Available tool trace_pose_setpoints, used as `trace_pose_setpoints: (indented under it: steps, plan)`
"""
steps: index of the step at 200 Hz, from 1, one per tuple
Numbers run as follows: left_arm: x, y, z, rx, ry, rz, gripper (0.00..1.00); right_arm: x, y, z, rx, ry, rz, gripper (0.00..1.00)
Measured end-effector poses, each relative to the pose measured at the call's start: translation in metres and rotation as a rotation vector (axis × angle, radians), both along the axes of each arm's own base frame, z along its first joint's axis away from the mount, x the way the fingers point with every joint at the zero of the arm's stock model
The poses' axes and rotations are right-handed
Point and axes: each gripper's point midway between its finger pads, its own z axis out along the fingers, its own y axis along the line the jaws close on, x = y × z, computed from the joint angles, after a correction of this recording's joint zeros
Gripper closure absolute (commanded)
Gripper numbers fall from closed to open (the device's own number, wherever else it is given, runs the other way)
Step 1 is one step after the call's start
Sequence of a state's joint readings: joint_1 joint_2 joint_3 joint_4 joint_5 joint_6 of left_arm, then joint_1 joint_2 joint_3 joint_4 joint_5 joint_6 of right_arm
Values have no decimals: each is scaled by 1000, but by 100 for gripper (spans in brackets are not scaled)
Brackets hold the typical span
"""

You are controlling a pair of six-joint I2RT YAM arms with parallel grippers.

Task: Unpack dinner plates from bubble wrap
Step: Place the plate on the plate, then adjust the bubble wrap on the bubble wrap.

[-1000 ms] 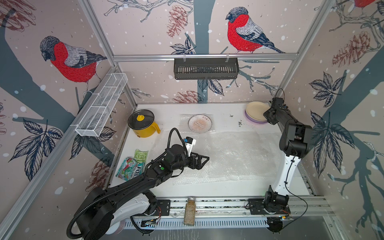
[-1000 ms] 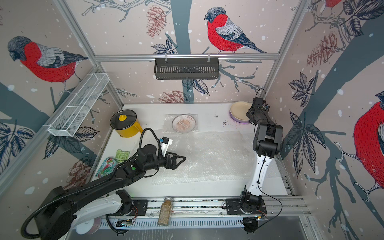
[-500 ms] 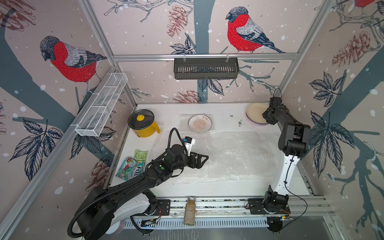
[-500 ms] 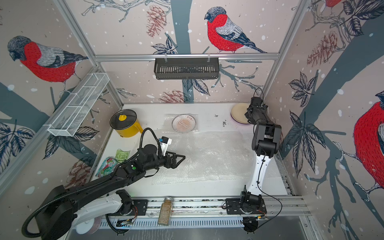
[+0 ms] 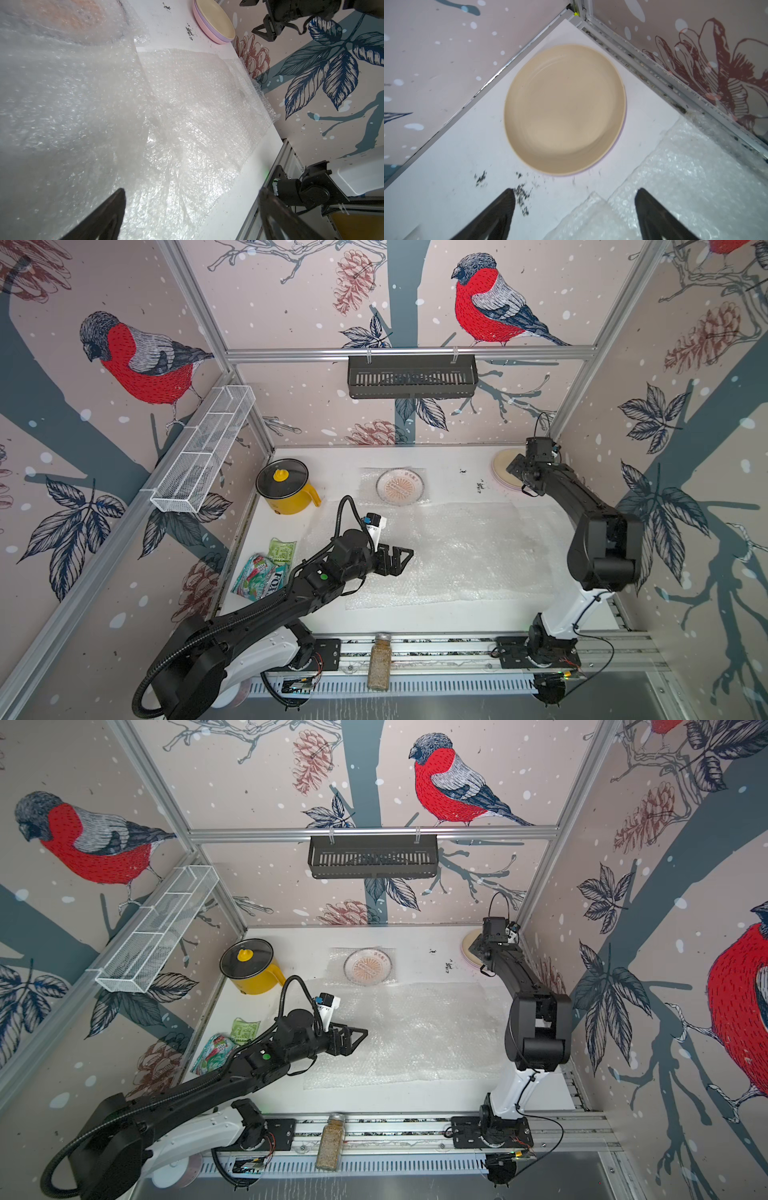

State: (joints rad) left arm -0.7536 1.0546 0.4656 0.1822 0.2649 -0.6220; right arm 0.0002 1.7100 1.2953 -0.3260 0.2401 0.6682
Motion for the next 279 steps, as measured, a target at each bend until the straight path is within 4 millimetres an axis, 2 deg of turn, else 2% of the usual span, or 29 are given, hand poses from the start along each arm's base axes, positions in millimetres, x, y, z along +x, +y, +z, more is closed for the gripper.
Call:
trace_pose_setpoints:
  steps: [25,48,70,81,105,146,181,218,240,279]
  plan:
    - [-4,-18,-10,-1,64,-82,3,-49,10,-5,23,-17,47,1]
    - [-3,-43,-11,-27,84,-158,3,-92,16,-23,72,-7,82,1]
    - [1,-71,-23,-23,125,-206,3,-133,5,-45,112,9,62,1]
    - [4,-82,-33,-19,156,-212,3,-149,2,-54,122,13,54,1]
    - [12,-98,-56,-10,215,-207,3,-169,7,-68,146,22,79,1]
    - [25,-99,-89,45,275,-128,3,-179,-3,-84,156,48,50,1]
    - [30,-93,-92,31,258,-78,3,-174,-14,-97,153,86,23,1]
    - [35,-88,-94,13,248,-45,3,-166,-2,-119,188,142,65,0]
    - [38,-89,-94,2,241,-43,3,-158,13,-118,209,123,122,0]
    - [39,-91,-94,-7,234,-43,3,-151,26,-112,261,87,181,0]
